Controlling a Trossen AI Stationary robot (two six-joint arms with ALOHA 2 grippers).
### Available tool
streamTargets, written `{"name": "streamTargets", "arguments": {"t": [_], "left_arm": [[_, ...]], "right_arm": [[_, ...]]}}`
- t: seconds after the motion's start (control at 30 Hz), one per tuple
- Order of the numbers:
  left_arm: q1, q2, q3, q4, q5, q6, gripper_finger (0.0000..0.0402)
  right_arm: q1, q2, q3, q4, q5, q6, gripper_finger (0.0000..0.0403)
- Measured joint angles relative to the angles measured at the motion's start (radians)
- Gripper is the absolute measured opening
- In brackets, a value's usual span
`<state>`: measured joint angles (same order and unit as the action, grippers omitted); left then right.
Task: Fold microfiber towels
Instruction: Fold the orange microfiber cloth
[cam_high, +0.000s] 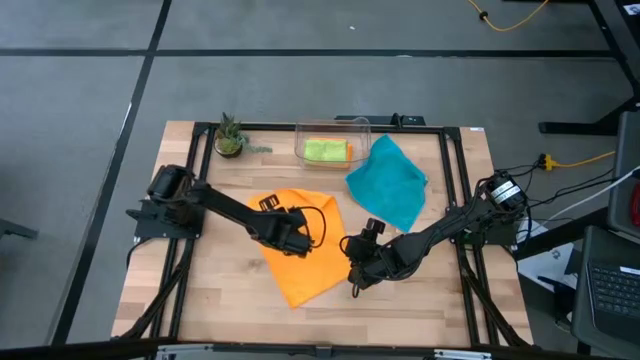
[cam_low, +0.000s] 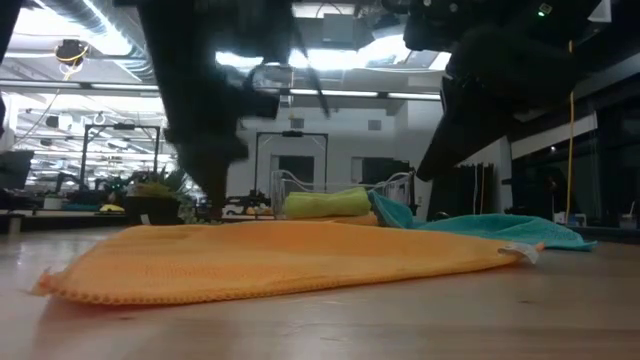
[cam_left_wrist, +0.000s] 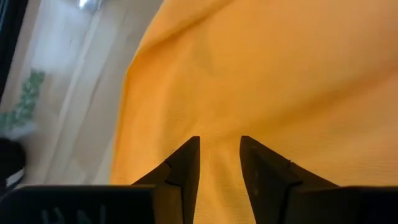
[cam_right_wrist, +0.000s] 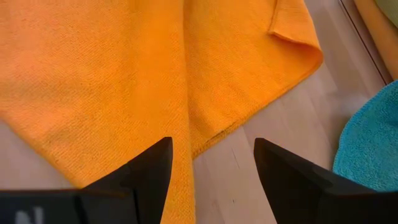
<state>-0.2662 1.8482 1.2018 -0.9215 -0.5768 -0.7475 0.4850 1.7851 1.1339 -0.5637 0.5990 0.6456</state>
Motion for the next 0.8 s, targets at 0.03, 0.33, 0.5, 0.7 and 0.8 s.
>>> {"name": "streamTargets", "arguments": {"t": [0.03, 0.33, 0.5, 0.7, 0.8], "left_arm": [[-0.012, -0.006, 0.016, -0.005, -0.003, 0.000, 0.0108], [-0.111, -0.021, 0.106, -0.029, -0.008, -0.001, 0.0108], [-0.151, -0.021, 0.106, -0.024, -0.007, -0.007, 0.0108], [-0.179, -0.021, 0.106, -0.018, -0.007, -0.018, 0.0108], [-0.189, -0.021, 0.106, -0.017, -0.007, -0.031, 0.0108]], "right_arm": [[0.000, 0.000, 0.000, 0.001, 0.000, 0.000, 0.0229], [0.000, 0.000, 0.000, 0.040, -0.018, 0.000, 0.0229], [0.000, 0.000, 0.000, 0.057, -0.025, 0.000, 0.0229], [0.000, 0.000, 0.000, 0.068, -0.026, 0.000, 0.0229], [0.000, 0.000, 0.000, 0.068, -0.026, 0.000, 0.0229]]}}
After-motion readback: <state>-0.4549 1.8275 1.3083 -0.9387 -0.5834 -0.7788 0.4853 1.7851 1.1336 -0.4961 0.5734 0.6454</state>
